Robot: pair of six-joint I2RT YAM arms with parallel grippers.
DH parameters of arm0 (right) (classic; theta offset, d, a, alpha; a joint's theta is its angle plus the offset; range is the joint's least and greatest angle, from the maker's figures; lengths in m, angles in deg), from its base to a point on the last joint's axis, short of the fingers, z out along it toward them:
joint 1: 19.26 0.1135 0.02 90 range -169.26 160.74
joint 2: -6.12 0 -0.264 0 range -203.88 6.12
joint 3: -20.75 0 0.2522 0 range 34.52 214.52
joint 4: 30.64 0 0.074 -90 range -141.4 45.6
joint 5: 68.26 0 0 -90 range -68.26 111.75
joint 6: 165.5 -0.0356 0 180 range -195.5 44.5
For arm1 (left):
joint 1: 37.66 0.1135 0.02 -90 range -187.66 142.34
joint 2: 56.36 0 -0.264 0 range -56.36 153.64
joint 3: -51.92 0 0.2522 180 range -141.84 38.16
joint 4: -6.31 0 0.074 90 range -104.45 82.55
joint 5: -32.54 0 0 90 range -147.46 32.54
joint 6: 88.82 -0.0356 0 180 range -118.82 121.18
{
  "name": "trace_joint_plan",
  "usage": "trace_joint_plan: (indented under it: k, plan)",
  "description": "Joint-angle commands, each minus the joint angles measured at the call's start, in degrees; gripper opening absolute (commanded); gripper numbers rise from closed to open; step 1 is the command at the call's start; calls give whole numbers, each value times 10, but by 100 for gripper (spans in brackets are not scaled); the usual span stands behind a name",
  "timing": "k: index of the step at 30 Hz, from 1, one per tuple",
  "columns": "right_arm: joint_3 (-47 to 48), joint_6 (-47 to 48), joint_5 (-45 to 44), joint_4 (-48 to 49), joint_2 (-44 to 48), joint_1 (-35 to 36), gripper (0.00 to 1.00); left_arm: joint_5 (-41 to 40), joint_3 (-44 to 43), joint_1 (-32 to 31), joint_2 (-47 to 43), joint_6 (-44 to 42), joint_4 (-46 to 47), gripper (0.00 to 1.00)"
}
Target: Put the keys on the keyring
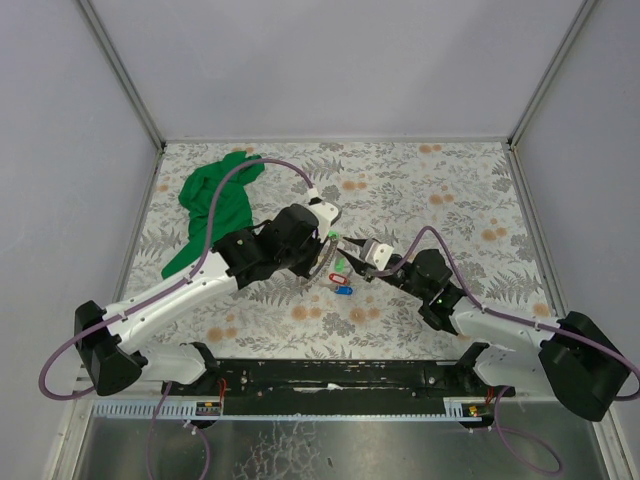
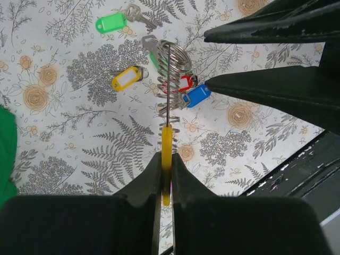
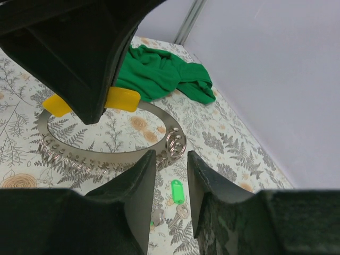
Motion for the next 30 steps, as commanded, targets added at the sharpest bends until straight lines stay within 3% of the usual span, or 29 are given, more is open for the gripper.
trace_joint_plan:
  k: [1,12,18,30]
  plan:
    - [7,15,25,79,-8,3,36,2,-19,4,0,18,2,0]
    - [29,18,37,62,-38,3,33,11,-17,3,4,22,6,0]
    - [29,12,17,95,-58,3,25,16,-16,3,5,21,8,0]
    - [33,4,12,108,-68,3,26,28,-15,3,11,24,8,0]
